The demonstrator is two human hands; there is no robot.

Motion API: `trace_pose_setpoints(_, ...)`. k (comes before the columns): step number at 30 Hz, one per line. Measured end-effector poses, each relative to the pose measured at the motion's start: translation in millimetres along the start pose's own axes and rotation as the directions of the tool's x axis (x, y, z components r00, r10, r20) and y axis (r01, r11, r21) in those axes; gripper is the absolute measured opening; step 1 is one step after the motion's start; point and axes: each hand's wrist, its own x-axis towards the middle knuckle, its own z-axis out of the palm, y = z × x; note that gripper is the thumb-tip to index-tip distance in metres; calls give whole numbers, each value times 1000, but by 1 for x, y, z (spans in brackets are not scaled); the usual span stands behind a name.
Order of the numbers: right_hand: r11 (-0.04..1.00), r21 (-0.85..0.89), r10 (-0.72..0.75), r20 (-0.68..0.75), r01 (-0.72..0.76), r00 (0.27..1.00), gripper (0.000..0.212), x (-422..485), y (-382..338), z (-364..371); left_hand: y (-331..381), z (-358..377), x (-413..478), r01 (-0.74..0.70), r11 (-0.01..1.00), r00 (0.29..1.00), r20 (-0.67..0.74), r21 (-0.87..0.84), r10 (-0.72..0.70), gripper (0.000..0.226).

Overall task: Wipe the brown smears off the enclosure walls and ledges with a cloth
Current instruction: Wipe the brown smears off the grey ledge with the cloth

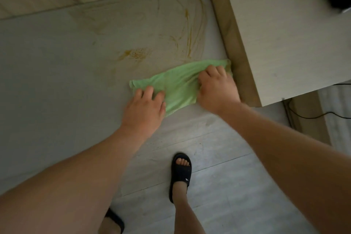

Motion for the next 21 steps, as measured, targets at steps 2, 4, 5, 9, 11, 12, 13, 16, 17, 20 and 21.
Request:
trace_pose_setpoints(2,945,112,301,63,-307,951,50,-13,-38,1,0,-6,6,7,995,1000,19,-99,-5,30)
trace_pose_setpoints(4,820,173,513,202,-546,834,89,-13,-64,9,-3,-10,10,23,985,999,52,-173,-14,27)
trace_pose_setpoints(5,775,183,557,252,-604,791,102,-8,-73,16,-6,-12,10,26,980,999,42,-196,-18,27)
trace_pose_setpoints(9,634,240,682,276,-736,677,113,23,-98,45,-34,-19,10,85,971,981,-151,-224,-120,31)
trace_pose_setpoints(11,577,293,737,216,-762,640,110,42,-102,53,-56,-21,11,152,966,954,-225,-209,-198,31)
trace_pose_setpoints(12,576,304,745,186,-758,641,108,53,-100,56,-69,-22,12,199,961,939,-241,-194,-244,30)
trace_pose_setpoints(13,596,303,739,155,-744,655,106,65,-96,56,-81,-24,12,249,952,924,-250,-180,-289,31)
trace_pose_setpoints(16,704,231,680,54,-672,731,105,104,-72,54,-115,-29,16,360,914,876,-270,-186,-400,39)
trace_pose_setpoints(17,732,208,657,38,-649,753,105,114,-63,53,-124,-31,17,395,899,858,-272,-191,-435,41)
trace_pose_setpoints(20,801,150,585,7,-579,811,105,145,-46,48,-153,-34,26,501,838,797,-262,-214,-544,51)
trace_pose_setpoints(21,824,131,555,3,-551,832,104,156,-42,46,-161,-36,30,542,810,773,-245,-225,-585,58)
